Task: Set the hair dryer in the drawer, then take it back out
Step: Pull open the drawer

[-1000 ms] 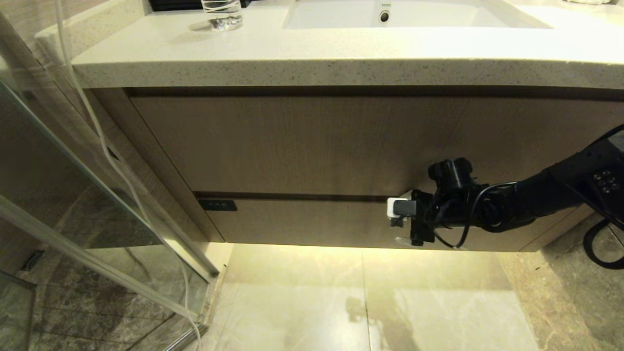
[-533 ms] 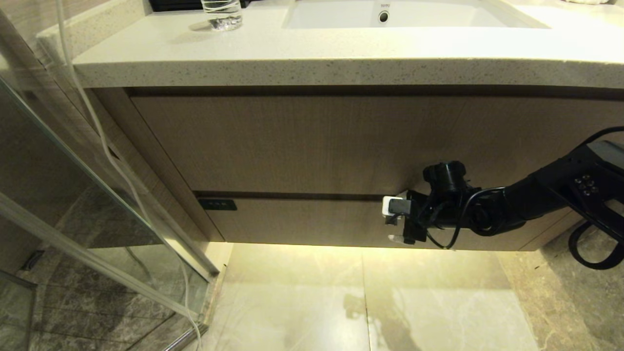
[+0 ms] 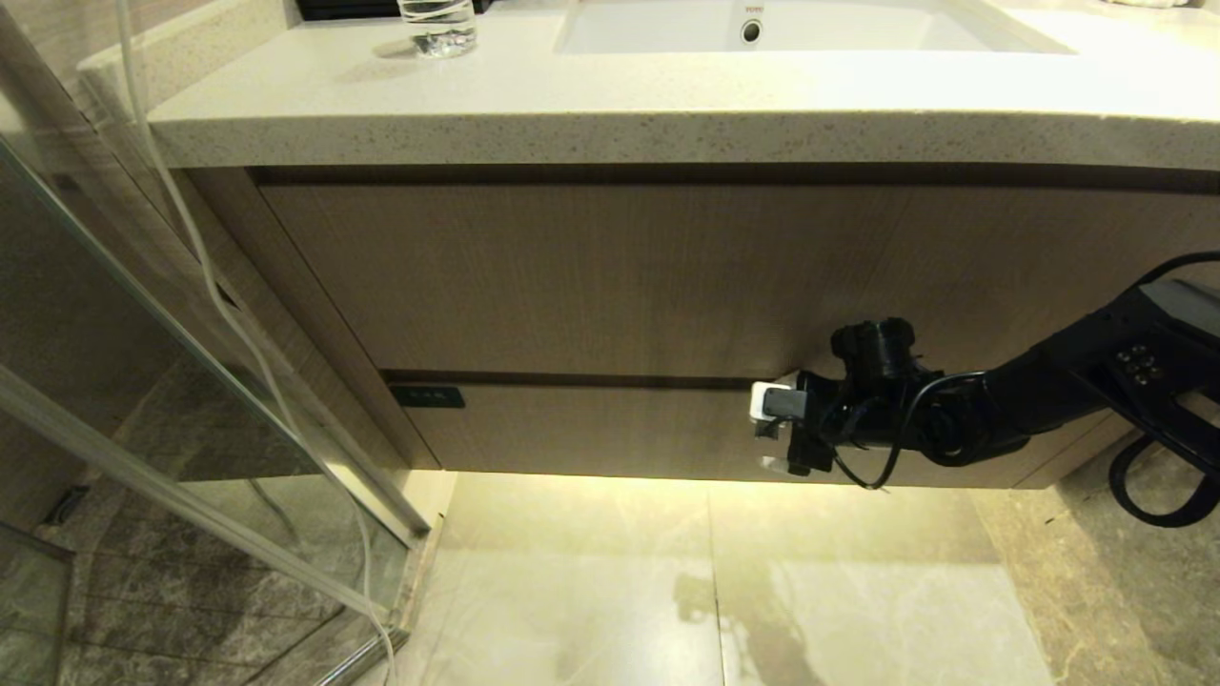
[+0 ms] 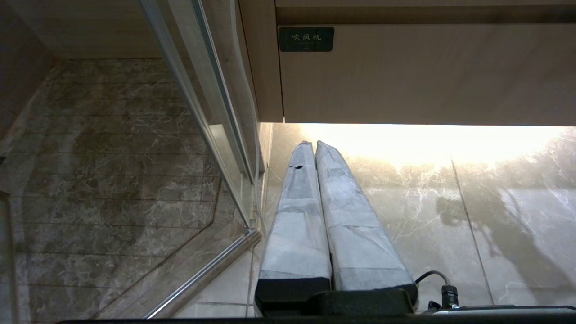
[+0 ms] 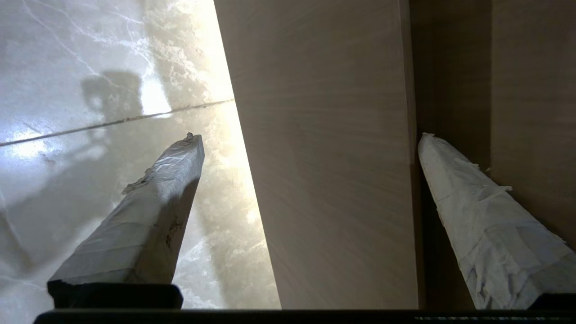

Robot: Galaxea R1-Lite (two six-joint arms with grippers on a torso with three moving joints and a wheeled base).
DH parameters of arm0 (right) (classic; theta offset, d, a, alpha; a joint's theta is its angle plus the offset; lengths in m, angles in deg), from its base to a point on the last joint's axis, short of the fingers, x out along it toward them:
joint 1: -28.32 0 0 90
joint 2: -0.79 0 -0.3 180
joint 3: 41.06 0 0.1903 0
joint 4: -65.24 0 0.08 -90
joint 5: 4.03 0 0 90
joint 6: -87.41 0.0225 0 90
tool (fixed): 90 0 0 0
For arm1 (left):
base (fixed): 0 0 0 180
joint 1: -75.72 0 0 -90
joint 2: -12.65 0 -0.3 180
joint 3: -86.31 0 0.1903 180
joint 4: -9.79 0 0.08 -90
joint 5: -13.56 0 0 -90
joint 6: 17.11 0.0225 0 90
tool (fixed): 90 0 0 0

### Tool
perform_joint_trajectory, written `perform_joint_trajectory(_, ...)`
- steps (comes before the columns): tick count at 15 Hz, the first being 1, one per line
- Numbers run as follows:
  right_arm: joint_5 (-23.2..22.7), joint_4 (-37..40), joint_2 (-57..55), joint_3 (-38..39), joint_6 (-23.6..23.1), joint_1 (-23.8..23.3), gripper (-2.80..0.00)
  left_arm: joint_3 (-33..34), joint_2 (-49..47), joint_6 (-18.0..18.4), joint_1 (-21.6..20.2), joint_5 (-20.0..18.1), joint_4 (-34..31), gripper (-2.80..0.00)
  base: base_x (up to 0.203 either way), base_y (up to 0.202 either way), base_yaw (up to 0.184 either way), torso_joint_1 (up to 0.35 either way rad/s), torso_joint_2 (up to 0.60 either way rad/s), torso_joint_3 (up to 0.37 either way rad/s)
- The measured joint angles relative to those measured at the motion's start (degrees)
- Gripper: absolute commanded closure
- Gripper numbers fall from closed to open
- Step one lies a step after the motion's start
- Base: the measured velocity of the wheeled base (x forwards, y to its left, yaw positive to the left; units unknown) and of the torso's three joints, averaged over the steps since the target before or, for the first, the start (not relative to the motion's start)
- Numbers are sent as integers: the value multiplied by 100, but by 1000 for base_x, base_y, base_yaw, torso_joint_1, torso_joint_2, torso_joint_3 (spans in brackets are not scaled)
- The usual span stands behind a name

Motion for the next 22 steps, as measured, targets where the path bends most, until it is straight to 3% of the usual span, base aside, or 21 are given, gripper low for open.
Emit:
perform_joint_trajectory(12, -28, 1235, 181, 41, 153, -17, -280, 0, 0, -4, 0, 0, 0, 0, 0, 0, 0, 0, 0, 0)
perform_joint_trajectory(15, -223, 1224, 449, 303, 159, -89, -280, 0, 0, -1, 0, 0, 0, 0, 0, 0, 0, 0, 0, 0)
perform_joint_trajectory(17, -590, 1145, 754, 657, 168, -138, -280, 0, 0, -1, 0, 0, 0, 0, 0, 0, 0, 0, 0, 0)
perform_joint_trajectory(22, -1107, 117, 1158, 1447, 197, -194, -280, 0, 0, -1, 0, -2, 0, 0, 0, 0, 0, 0, 0, 0)
